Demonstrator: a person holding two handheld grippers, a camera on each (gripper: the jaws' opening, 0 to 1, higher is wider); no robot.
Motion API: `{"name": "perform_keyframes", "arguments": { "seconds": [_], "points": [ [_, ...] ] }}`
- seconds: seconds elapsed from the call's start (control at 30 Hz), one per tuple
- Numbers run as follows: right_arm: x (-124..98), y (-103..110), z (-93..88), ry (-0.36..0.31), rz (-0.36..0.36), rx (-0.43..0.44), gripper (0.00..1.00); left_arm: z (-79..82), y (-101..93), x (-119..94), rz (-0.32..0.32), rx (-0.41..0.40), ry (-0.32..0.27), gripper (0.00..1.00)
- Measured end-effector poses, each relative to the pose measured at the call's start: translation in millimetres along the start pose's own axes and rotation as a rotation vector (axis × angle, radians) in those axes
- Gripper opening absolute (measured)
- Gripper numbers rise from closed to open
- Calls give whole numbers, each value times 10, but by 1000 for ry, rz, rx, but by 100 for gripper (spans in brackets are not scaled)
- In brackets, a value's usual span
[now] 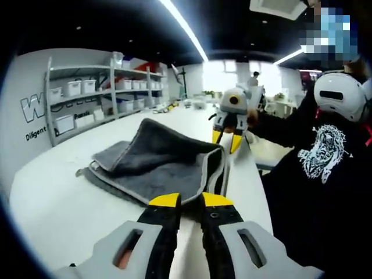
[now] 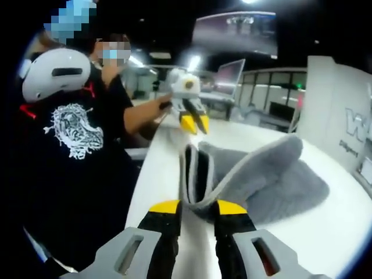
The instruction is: Open the folded towel by lifting each exposed corner and separating the folded layers until the towel lies flat within the target outline without major curled edges
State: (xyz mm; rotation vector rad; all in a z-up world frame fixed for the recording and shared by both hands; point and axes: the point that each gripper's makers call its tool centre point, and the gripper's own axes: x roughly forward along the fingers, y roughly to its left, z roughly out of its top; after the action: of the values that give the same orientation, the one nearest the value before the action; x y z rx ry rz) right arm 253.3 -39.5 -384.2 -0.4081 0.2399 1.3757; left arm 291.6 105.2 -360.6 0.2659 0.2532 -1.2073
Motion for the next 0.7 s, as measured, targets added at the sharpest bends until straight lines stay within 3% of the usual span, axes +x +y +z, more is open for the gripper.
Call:
{"name": "perform_keyframes", "arguments": {
  "seconds": [0.1,0.27,0.37,0.47,0.53,0.63,0.7],
  "points": [
    [-74,-50,122,-67,0,52,18,17,58,0,28,3,-8,24],
    [-107,-98,149,-77,-21,54,18,50,155,-12,66,2,-20,35],
    [-78,-82,143,-71,-19,48,18,80,241,-5,102,16,-21,52],
    [-44,-73,130,-57,-22,32,19,204,361,10,153,84,-57,79],
    [-32,-61,135,-55,-17,28,20,245,442,2,192,125,-15,97],
    [-15,-39,154,-53,-11,20,21,327,540,-21,233,210,40,100],
    [-20,-29,155,-32,-2,-1,22,430,567,-15,221,252,63,100]
  ]
}}
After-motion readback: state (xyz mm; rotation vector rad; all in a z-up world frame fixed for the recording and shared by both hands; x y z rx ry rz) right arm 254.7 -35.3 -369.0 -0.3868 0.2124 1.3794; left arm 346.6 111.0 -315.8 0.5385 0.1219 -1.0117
